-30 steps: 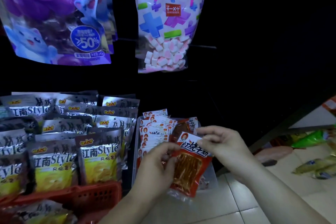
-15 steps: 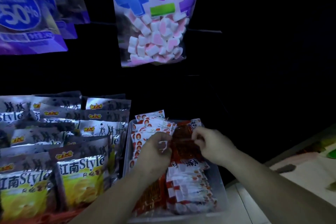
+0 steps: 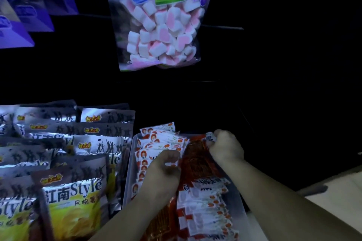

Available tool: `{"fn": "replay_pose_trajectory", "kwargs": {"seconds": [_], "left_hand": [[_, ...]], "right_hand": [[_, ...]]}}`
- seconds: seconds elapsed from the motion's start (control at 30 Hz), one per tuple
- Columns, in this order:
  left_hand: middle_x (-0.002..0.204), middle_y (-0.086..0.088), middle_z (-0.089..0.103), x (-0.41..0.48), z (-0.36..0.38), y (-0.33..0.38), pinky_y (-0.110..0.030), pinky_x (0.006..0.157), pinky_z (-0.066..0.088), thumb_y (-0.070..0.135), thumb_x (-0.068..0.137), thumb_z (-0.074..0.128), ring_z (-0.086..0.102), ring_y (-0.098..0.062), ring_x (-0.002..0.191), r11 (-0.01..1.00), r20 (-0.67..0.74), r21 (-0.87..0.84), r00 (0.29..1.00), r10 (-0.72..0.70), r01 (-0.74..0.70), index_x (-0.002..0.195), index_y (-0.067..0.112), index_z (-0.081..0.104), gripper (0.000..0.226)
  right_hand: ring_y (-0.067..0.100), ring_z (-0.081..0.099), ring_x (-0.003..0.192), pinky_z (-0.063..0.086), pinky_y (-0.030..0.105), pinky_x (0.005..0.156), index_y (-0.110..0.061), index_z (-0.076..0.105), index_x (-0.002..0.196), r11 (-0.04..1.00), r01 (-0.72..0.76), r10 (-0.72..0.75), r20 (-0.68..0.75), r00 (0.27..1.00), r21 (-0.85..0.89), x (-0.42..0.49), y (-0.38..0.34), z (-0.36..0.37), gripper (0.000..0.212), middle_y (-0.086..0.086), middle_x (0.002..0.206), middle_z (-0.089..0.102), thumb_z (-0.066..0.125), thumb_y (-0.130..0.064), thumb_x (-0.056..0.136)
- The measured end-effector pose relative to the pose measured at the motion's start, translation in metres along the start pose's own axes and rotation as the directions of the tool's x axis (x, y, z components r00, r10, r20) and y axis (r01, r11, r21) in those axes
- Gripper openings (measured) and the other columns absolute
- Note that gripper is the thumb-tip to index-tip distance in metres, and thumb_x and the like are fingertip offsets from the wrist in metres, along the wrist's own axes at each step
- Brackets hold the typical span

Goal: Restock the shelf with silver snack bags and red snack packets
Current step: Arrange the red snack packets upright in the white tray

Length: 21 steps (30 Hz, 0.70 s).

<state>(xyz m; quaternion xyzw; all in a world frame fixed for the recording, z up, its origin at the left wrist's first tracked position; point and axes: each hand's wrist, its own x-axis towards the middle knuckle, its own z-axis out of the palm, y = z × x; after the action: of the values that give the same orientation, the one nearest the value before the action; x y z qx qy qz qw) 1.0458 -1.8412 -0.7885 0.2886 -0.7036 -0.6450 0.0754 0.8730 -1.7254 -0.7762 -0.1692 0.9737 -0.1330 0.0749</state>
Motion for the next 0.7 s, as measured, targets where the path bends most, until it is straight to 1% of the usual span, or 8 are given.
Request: {"fn": "replay_pose_trajectory", "kwargs": {"seconds": [0.13,0.23,0.3,0.4,0.47,0.57,0.63,0.7], "left_hand": [[0.093,0.017,0.072,0.000,-0.007,-0.002,-0.040,0.069,0.059,-0.002,0.100,0.055,0.066,-0.011,0.074,0.998,0.018,-0.050,0.999,-0.044,0.045,0.113,0.027,0.062,0.032],[0.119,0.000,0.067,-0.005,-0.013,0.003,-0.024,0.064,0.054,-0.001,0.100,0.056,0.063,-0.014,0.082,1.000,0.030,0.004,0.999,-0.016,0.015,0.117,0.028,0.060,0.034],[0.123,0.000,0.061,-0.011,-0.017,0.011,-0.022,0.061,0.049,0.003,0.103,0.054,0.060,-0.011,0.078,1.000,0.066,0.005,0.998,0.012,-0.012,0.115,0.035,0.057,0.034],[0.127,0.013,0.058,-0.023,-0.026,0.027,-0.029,0.068,0.055,0.020,0.102,0.059,0.062,-0.006,0.073,0.984,0.041,0.073,0.986,0.160,-0.163,0.120,0.048,0.053,0.033],[0.139,0.028,0.047,-0.032,-0.030,0.047,-0.015,0.086,0.052,0.030,0.099,0.064,0.058,0.008,0.106,0.951,0.043,0.124,0.959,0.279,-0.282,0.130,0.057,0.043,0.046],[0.155,0.040,0.019,-0.055,-0.036,0.080,-0.001,0.107,0.024,0.037,0.095,0.070,0.018,0.021,0.141,0.863,0.089,0.215,0.889,0.450,-0.458,0.152,0.055,0.022,0.076],[0.150,0.043,0.027,-0.078,-0.043,0.100,-0.001,0.103,0.029,0.032,0.095,0.072,0.026,0.023,0.135,0.863,0.121,0.180,0.881,0.457,-0.473,0.153,0.057,0.018,0.083],[0.120,0.041,0.056,-0.107,-0.049,0.117,-0.003,0.086,0.043,0.019,0.096,0.070,0.055,0.014,0.108,0.883,0.124,0.109,0.887,0.444,-0.457,0.152,0.053,0.026,0.079]], "right_hand": [[0.026,0.059,0.098,0.052,0.036,0.065,-0.021,0.064,0.095,0.993,0.037,-0.020,-0.148,0.989,0.111,0.003,0.008,0.014,0.015,0.000,0.102,0.058,0.060,-0.007,0.092],[0.021,0.053,0.065,0.028,0.027,0.048,-0.025,0.046,0.095,0.960,0.155,-0.094,-0.253,0.963,0.234,-0.006,0.006,0.004,0.011,0.000,0.082,0.056,0.054,-0.019,0.099],[0.020,0.048,0.057,0.023,0.028,0.047,-0.024,0.044,0.099,0.952,0.253,-0.185,-0.338,0.923,0.172,-0.013,0.000,-0.019,0.007,-0.001,0.076,0.053,0.051,-0.023,0.103],[0.022,0.047,0.070,0.029,0.031,0.059,-0.021,0.055,0.103,0.928,0.374,-0.336,-0.448,0.828,-0.005,-0.034,-0.017,-0.074,0.006,-0.014,0.077,0.041,0.059,-0.019,0.100],[0.019,0.056,0.078,0.037,0.033,0.062,-0.027,0.057,0.102,0.895,0.443,-0.423,-0.407,0.810,-0.050,-0.048,-0.030,-0.109,0.010,-0.017,0.078,0.047,0.061,-0.018,0.097],[0.014,0.062,0.072,0.053,0.041,0.066,-0.031,0.058,0.094,0.824,0.523,-0.491,-0.186,0.851,0.217,-0.073,-0.044,-0.152,0.014,-0.008,0.076,0.062,0.063,-0.018,0.096],[0.013,0.062,0.070,0.053,0.038,0.070,-0.026,0.063,0.089,0.737,0.514,-0.540,-0.076,0.838,0.438,-0.097,-0.057,-0.175,0.018,0.000,0.076,0.066,0.068,-0.010,0.096],[0.014,0.063,0.072,0.051,0.035,0.071,-0.023,0.069,0.088,0.672,0.456,-0.519,-0.069,0.852,0.583,-0.126,-0.071,-0.191,0.017,0.009,0.079,0.070,0.072,-0.007,0.093]]}}
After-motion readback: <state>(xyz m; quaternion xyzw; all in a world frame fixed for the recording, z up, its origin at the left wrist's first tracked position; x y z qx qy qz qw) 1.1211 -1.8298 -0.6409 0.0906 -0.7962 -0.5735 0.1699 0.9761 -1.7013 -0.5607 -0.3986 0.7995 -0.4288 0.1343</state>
